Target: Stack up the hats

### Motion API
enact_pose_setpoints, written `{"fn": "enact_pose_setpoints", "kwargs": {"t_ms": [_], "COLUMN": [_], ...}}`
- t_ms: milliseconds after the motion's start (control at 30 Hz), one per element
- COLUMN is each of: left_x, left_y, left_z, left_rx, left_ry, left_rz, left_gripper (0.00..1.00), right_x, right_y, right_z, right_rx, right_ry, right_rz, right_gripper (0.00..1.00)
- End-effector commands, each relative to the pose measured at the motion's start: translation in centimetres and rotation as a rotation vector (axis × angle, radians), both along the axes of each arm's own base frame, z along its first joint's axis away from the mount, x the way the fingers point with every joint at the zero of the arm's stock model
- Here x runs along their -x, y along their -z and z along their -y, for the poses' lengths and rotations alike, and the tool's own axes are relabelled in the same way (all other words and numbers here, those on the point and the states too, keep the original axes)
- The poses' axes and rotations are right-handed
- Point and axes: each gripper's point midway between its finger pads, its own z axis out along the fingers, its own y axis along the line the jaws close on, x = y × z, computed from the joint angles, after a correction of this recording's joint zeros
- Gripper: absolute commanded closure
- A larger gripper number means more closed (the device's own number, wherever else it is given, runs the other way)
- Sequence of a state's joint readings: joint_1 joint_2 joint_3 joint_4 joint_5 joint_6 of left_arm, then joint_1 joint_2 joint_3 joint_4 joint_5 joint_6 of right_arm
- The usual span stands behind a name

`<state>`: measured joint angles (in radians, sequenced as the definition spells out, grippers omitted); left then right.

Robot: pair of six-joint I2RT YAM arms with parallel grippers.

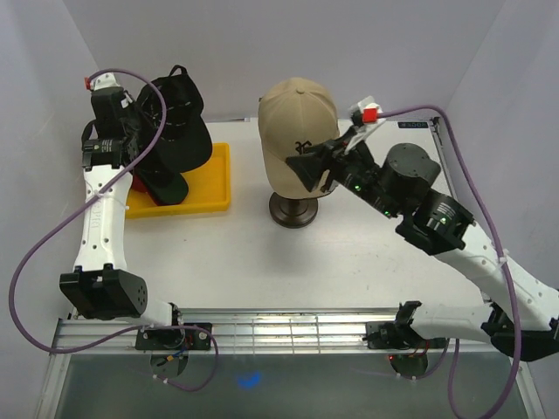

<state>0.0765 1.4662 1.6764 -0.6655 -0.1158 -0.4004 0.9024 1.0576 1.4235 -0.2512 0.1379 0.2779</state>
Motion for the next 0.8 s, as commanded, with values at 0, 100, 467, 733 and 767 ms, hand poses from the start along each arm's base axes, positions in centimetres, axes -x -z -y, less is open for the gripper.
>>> {"fn": "enact_pose_setpoints", "kwargs": {"t_ms": [0, 100, 467, 733, 767], "left_x": [2.1, 3.2, 8.4, 11.8, 12.3], "left_y": [-2.7, -3.0, -2.7, -1.5, -1.7], "left_z": [0.7, 1.0, 2.7, 4.2, 4.5], "left_rx": [0.022, 0.029, 0.099, 0.149, 0.157], "left_ry": [0.02, 0.028, 0.071, 0.121, 0.131], "left_rz": [0.065, 0.072, 0.058, 0.037, 0.045], "left_gripper": [1.0, 1.0, 1.0, 1.0, 1.0], "right_x": [2.4, 3.9, 5.0, 5.7, 5.7], "right_y": [-2.1, -2.0, 4.4, 10.6, 11.0], "right_z": [-4.4, -9.1, -18.7, -21.5, -21.6], "right_rx": [0.081, 0.163, 0.472, 0.678, 0.697], "right_ry": [-0.049, -0.082, -0.015, 0.039, 0.042], "right_rz": [0.092, 0.105, 0.311, 0.528, 0.548], "right_gripper": [0.43, 0.41, 0.29, 0.19, 0.18]}}
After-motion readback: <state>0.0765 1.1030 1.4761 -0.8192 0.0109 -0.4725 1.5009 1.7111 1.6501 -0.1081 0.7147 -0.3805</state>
